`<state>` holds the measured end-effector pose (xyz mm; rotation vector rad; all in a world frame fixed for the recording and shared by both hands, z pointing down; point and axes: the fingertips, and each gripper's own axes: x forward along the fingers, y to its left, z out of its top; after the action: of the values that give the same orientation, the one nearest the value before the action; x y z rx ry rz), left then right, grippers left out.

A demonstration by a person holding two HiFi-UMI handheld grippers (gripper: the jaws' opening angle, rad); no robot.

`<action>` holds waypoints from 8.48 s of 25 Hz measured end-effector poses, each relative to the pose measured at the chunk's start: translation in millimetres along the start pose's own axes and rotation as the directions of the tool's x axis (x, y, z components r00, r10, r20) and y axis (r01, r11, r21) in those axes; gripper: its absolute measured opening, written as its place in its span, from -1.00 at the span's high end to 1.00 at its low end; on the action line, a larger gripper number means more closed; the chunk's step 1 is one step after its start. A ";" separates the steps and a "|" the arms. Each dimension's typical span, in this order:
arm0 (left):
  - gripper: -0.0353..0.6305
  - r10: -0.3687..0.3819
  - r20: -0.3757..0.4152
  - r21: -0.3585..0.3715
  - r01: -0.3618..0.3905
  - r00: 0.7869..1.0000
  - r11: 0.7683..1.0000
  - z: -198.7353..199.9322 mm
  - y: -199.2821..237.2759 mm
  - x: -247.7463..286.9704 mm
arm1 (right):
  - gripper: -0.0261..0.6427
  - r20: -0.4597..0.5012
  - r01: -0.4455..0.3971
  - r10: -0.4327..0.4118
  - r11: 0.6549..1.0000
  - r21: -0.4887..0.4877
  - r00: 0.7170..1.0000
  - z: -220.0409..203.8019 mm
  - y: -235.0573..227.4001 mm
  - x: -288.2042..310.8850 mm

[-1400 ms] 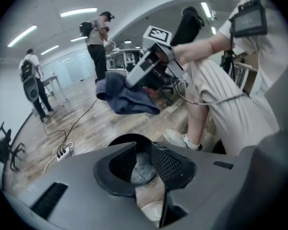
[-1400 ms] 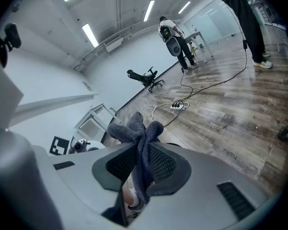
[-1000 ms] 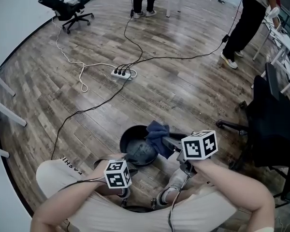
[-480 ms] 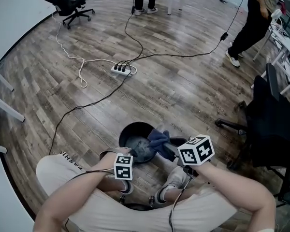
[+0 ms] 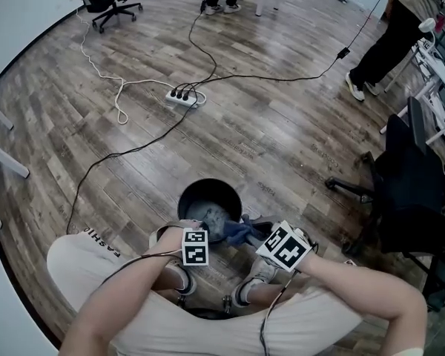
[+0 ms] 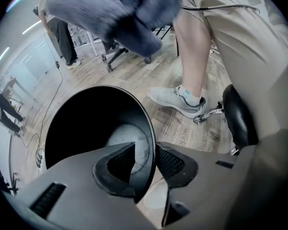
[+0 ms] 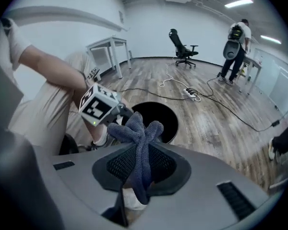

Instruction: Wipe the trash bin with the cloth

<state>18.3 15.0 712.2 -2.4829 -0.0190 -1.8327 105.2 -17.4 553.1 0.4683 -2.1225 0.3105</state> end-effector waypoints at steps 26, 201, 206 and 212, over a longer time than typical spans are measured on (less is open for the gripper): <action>0.77 -0.035 -0.082 0.199 0.051 0.996 0.979 -1.0 -17.3 9.0 | 0.69 -0.184 -0.020 0.010 0.999 -0.050 0.983 -69.2 26.4 117.8; 0.80 0.040 0.010 0.046 -0.040 0.999 0.998 8.6 21.3 0.2 | 0.70 0.025 0.011 -0.020 0.940 0.341 0.999 -97.9 -20.5 196.7; 0.81 0.036 0.019 0.022 -0.036 0.999 0.999 10.6 22.3 0.8 | 0.70 0.011 0.049 -0.054 0.959 0.279 0.998 -123.9 -25.5 237.2; 0.81 0.027 0.025 0.007 -0.027 0.999 1.000 12.8 24.2 -0.9 | 0.70 -0.029 0.063 -0.058 0.974 0.216 0.998 -146.6 -32.9 273.7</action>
<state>31.4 -8.5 706.7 -2.4886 0.0069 -1.7878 87.2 -47.8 863.2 0.6517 -2.0573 0.5138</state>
